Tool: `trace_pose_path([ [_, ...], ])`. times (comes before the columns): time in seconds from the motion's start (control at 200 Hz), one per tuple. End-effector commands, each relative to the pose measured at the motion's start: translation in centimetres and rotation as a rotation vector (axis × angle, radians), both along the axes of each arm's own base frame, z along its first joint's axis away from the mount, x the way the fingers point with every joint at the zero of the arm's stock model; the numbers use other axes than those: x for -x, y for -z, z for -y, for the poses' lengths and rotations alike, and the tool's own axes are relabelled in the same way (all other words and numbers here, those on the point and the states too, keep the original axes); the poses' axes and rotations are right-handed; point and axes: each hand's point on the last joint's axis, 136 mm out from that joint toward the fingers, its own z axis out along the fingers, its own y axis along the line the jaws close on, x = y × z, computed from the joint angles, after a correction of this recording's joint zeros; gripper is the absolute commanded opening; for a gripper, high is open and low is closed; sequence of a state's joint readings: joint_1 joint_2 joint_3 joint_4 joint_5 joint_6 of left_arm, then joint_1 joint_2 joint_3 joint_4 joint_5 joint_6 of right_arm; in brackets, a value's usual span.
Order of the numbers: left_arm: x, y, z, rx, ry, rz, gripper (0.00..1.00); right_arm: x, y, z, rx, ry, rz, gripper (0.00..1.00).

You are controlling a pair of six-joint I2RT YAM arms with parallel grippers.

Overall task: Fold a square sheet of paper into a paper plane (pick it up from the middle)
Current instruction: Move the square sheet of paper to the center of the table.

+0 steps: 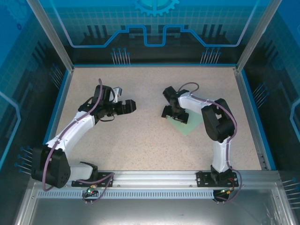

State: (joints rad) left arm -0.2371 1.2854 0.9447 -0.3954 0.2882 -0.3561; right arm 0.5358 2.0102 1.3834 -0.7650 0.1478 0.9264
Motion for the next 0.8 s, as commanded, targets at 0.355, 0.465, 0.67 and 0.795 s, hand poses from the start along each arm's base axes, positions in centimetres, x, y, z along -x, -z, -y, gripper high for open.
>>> trace_pose_path([
  [0.355, 3.5, -0.3, -3.1, -0.134, -0.055, 0.013, 0.99, 6.5, -1.7, -10.2, -0.093, -0.226, -0.032, 0.96],
  [0.465, 4.0, -0.7, -3.3, -0.133, -0.059, 0.021, 0.99, 5.8, -4.4, -8.9, -0.055, -0.299, 0.044, 0.95],
  [0.67, 4.5, -0.4, -3.0, -0.099, -0.06, 0.009, 0.99, 6.2, -6.2, -5.8, -0.109, -0.063, 0.072, 0.96],
  [0.795, 4.4, 0.0, -2.7, -0.089, -0.052, -0.003, 0.99, 6.0, -6.7, -5.9, -0.129, 0.118, 0.061, 0.98],
])
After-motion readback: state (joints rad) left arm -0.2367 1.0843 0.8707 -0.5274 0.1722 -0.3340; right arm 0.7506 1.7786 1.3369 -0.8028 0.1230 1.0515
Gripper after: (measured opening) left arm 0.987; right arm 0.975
